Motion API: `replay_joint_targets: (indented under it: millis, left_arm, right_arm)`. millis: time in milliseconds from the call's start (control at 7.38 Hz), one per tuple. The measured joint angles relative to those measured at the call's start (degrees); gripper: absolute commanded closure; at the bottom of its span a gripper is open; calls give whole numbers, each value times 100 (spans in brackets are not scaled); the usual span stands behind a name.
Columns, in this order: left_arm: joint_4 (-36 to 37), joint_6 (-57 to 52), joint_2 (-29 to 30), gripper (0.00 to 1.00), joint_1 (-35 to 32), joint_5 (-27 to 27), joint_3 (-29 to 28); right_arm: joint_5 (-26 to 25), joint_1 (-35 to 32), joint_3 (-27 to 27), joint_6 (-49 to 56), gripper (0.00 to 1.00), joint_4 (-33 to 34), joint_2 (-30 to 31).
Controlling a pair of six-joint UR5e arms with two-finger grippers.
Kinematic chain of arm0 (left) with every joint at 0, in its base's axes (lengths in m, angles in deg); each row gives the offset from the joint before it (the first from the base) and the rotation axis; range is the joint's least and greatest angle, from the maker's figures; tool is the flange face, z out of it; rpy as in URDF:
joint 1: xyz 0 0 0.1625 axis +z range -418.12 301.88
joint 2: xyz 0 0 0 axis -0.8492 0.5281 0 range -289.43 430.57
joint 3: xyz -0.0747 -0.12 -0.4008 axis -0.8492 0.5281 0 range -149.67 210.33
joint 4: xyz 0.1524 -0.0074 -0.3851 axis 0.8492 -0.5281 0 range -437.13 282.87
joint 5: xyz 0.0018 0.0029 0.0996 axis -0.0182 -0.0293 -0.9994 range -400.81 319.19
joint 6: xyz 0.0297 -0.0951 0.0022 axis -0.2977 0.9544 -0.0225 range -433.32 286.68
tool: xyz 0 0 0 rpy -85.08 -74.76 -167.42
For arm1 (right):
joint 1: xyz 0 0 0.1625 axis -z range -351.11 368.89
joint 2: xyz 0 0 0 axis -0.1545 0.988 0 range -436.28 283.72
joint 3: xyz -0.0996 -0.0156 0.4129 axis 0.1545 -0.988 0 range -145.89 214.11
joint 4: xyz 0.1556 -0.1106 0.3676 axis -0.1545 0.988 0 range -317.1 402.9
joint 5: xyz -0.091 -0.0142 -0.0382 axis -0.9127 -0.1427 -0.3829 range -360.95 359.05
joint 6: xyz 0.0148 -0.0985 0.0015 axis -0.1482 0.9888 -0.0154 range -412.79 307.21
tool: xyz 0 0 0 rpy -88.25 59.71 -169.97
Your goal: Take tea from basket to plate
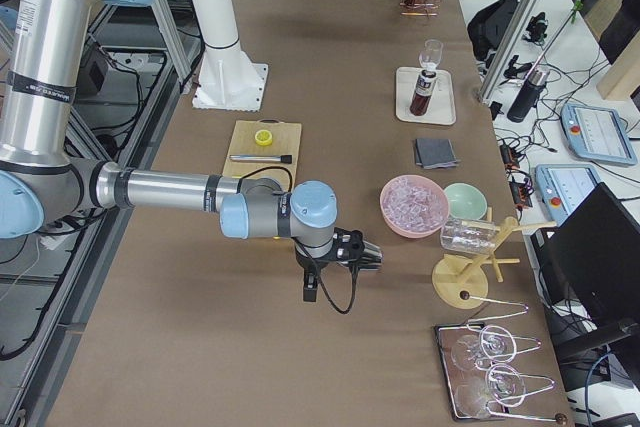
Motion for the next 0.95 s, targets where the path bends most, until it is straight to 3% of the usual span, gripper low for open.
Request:
replay_joint_targets:
  millis: [948]
  left_arm:
    - [-8,-2,-45,2,0,8,-11]
  right_arm:
    - [-9,4,-61,17,0,9,-44]
